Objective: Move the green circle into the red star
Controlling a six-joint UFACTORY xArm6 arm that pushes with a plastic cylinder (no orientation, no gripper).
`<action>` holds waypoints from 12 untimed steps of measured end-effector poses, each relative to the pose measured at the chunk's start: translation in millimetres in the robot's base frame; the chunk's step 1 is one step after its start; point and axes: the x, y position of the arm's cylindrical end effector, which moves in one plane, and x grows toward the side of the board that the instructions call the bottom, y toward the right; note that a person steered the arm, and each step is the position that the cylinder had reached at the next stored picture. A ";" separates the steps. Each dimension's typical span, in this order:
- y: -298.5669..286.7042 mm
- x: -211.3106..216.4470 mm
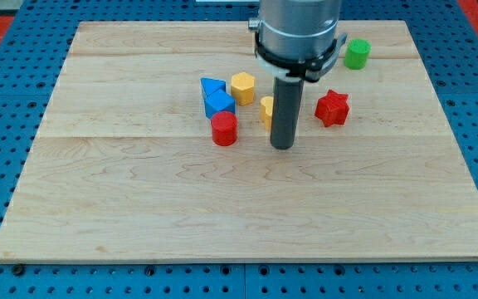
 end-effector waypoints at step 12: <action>188.5 -191.2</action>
